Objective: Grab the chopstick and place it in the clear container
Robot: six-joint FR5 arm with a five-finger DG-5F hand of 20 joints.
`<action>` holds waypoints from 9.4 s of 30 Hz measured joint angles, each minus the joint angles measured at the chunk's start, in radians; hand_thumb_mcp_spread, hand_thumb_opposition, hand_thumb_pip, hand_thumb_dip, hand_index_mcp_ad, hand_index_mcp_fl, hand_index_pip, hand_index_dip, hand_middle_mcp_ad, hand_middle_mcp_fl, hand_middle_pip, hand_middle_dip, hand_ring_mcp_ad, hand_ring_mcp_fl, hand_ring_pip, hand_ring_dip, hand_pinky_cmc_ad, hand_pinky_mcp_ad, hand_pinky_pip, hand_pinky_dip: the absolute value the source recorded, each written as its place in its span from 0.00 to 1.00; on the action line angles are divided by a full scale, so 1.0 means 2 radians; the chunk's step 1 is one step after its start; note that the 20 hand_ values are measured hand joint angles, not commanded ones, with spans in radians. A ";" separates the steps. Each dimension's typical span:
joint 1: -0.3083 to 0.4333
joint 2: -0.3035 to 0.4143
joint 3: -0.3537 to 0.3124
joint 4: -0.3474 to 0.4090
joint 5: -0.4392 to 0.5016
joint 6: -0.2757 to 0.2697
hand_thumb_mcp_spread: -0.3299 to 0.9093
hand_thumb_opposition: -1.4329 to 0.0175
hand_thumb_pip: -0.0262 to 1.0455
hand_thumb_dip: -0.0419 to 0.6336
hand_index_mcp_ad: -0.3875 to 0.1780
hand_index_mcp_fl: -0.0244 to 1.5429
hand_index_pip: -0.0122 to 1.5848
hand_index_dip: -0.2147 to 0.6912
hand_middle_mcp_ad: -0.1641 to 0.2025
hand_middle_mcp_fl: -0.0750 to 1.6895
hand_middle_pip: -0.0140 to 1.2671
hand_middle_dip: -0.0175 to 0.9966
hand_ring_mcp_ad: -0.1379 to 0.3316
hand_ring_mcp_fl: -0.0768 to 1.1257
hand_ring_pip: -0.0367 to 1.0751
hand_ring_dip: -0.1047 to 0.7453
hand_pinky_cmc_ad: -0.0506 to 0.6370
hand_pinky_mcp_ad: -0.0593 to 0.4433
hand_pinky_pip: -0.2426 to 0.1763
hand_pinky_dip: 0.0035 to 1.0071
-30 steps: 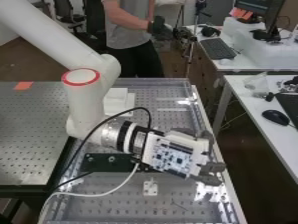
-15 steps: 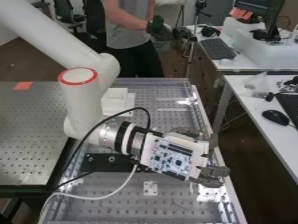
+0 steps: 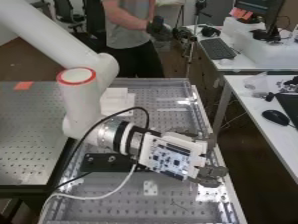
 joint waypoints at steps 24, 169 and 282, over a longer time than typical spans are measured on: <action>0.003 0.000 -0.001 0.010 0.014 -0.006 0.78 0.24 0.53 0.47 0.38 0.65 0.53 0.22 0.50 0.70 0.32 0.49 0.54 0.49 0.11 0.49 0.69 0.53 0.55 0.29; 0.287 0.092 0.091 -0.391 0.276 -0.020 0.74 0.14 0.51 0.45 0.42 0.97 0.14 0.32 0.50 0.91 0.16 0.42 0.44 0.72 0.12 0.51 0.77 0.61 0.70 0.45; 0.192 0.269 -0.077 -0.138 0.077 -0.519 0.37 0.58 0.43 0.08 0.44 0.06 0.06 0.37 0.58 0.13 0.09 0.33 0.60 0.08 0.11 0.39 0.68 0.81 0.42 0.68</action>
